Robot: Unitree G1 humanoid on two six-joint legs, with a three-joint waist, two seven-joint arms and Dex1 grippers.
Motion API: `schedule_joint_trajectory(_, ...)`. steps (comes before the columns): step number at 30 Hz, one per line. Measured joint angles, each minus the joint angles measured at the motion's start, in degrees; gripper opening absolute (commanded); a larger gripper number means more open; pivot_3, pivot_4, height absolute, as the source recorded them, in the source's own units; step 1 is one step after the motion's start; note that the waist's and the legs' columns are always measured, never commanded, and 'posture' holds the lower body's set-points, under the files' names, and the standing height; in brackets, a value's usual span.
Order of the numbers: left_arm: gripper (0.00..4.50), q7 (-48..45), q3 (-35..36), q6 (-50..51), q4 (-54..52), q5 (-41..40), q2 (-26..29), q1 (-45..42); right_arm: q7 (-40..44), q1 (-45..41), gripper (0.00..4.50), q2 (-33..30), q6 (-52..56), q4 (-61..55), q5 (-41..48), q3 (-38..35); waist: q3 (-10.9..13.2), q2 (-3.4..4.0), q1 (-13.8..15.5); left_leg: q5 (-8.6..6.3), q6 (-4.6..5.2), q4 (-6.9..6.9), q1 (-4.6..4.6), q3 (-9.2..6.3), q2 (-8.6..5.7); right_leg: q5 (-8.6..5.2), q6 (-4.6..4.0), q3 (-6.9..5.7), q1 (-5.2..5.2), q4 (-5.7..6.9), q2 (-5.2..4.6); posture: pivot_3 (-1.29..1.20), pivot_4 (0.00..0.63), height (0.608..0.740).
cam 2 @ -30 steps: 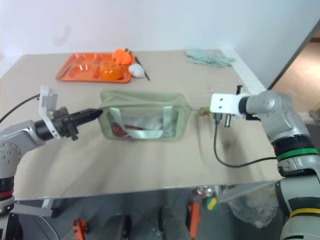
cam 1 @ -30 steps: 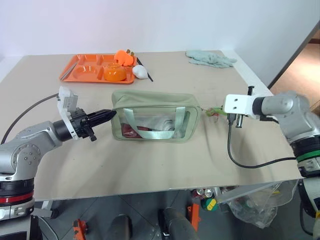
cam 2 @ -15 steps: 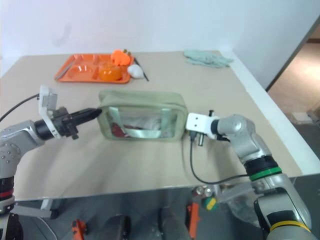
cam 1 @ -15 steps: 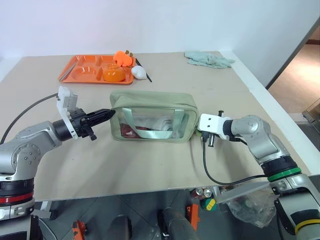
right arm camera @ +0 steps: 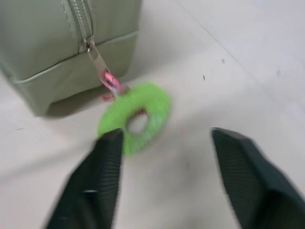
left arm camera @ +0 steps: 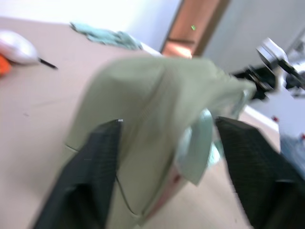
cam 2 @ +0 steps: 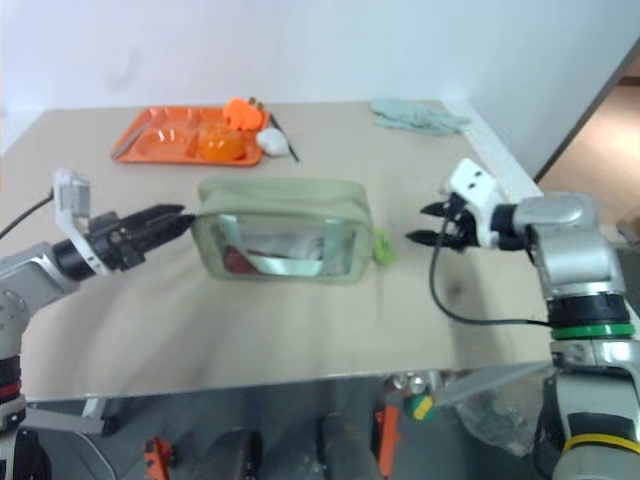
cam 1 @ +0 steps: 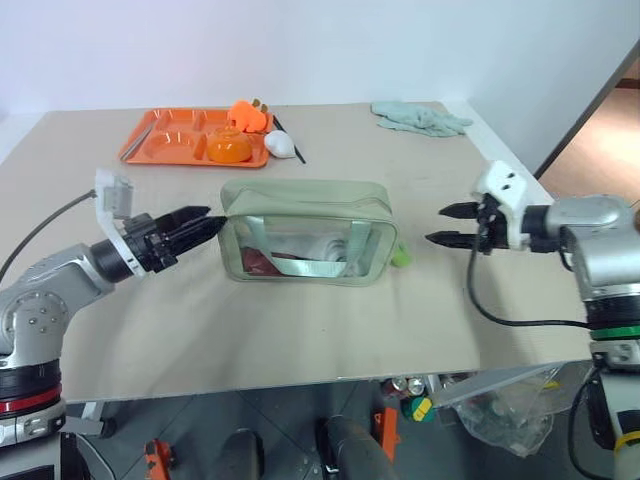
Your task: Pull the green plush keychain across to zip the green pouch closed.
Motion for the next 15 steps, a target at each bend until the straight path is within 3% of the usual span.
schedule_joint_trajectory(1,4.28,0.2,0.7,0.0,0.0,-0.4,0.3,0.1,0.3,0.2,4.48,-0.8,1.2,-0.1,0.9,-0.7,0.0,0.00,-0.1,0.00,0.00,0.00,0.01,0.02,0.00,0.00,0.00,0.02,0.00,0.00,0.01,0.00,0.150,0.740)
schedule_joint_trajectory(6,4.28,-1.0,7.2,0.2,-0.6,-2.9,3.4,5.7,3.8,5.8,4.48,-6.0,7.1,-4.3,6.6,-4.9,0.0,0.00,-0.3,-0.02,0.03,-0.05,0.07,0.05,0.09,-0.05,-0.09,0.03,-0.03,0.02,0.11,0.00,0.150,0.740)
schedule_joint_trajectory(15,4.28,-1.7,10.7,-0.3,1.4,-2.7,2.6,14.1,-0.1,8.8,4.48,-4.6,14.7,-10.6,15.1,-10.7,0.0,-0.01,-0.4,-0.01,0.02,0.02,0.10,0.05,0.08,-0.17,-0.31,0.03,0.01,0.06,0.12,0.00,0.150,0.740)
